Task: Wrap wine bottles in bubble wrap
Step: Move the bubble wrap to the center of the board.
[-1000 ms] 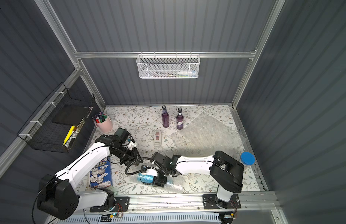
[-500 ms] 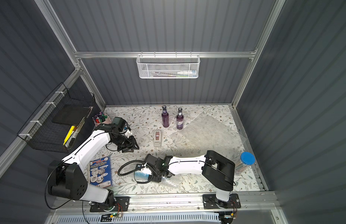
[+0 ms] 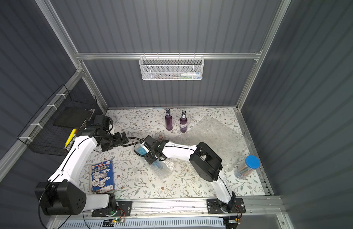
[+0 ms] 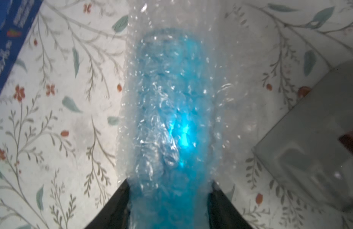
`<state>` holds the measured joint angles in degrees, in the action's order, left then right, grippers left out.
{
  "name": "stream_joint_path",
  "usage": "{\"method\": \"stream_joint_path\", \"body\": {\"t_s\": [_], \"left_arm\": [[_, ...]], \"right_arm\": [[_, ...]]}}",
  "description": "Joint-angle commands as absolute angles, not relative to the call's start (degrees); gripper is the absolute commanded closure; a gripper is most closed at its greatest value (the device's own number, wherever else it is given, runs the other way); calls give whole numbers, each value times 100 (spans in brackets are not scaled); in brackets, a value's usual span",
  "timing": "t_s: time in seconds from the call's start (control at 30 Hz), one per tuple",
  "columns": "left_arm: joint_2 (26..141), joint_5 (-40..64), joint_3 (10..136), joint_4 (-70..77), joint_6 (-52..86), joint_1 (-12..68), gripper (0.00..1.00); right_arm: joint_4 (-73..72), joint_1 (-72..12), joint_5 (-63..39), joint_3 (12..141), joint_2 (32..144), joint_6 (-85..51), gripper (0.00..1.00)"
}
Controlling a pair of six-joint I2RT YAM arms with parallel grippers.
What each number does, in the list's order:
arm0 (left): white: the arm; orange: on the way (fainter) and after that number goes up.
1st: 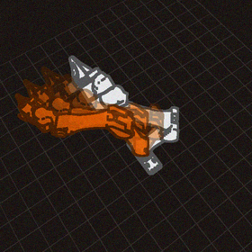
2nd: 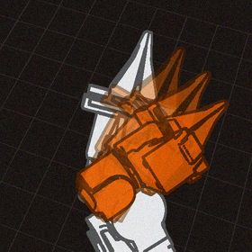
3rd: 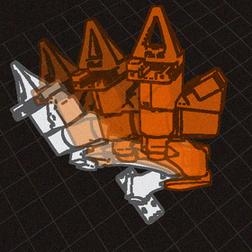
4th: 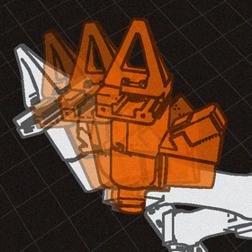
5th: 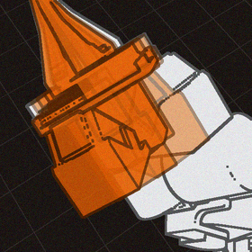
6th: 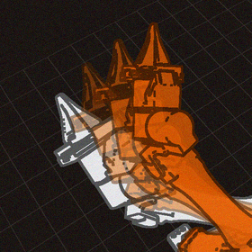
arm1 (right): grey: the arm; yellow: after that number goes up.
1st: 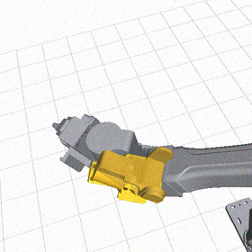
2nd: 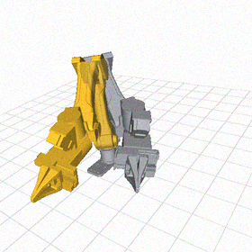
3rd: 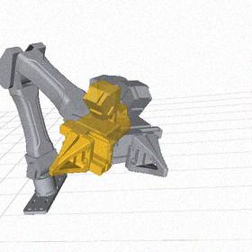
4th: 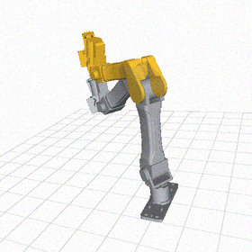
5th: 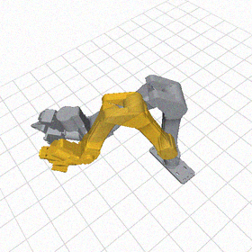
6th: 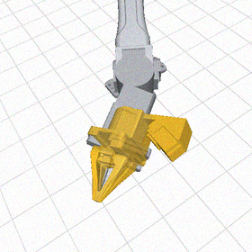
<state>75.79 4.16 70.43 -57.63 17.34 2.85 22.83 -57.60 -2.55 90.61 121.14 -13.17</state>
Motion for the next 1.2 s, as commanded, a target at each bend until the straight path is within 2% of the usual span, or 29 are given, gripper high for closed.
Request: {"method": "stream_joint_path", "body": {"t_s": [0.0, 0.17, 0.33, 0.43, 0.6, 0.8, 0.93, 1.17], "left_arm": [[7363, 362, 6610, -5640, 1649, 269, 1], [7111, 917, 6216, -5289, 1784, 246, 1], [7203, 1468, 6000, -5140, 1753, 246, 1], [7150, 1532, 5993, -5130, 1767, 247, 1], [7069, 1439, 6029, -5385, 1758, 246, 1], [7092, 1605, 5980, -5390, 1749, 246, 1], [7123, 1851, 5976, -5335, 1734, 246, 0], [7216, 2316, 6055, -5379, 1411, 246, 1]], "right_arm": [[2659, -5666, -93, 9811, 12606, -2580, 47], [3045, -5528, -219, 10978, 13362, -4154, 46], [2225, -5528, -123, 11352, 13700, -5129, 48], [2007, -5503, 178, 11678, 13939, -5755, 48], [1273, -5543, -107, 12220, 14409, -6418, 48], [952, -5586, -153, 12645, 14750, -6759, 39], [931, -5500, -175, 12351, 14347, -6685, 28], [-311, -5217, -759, 9959, 12532, -6502, 21]]}}
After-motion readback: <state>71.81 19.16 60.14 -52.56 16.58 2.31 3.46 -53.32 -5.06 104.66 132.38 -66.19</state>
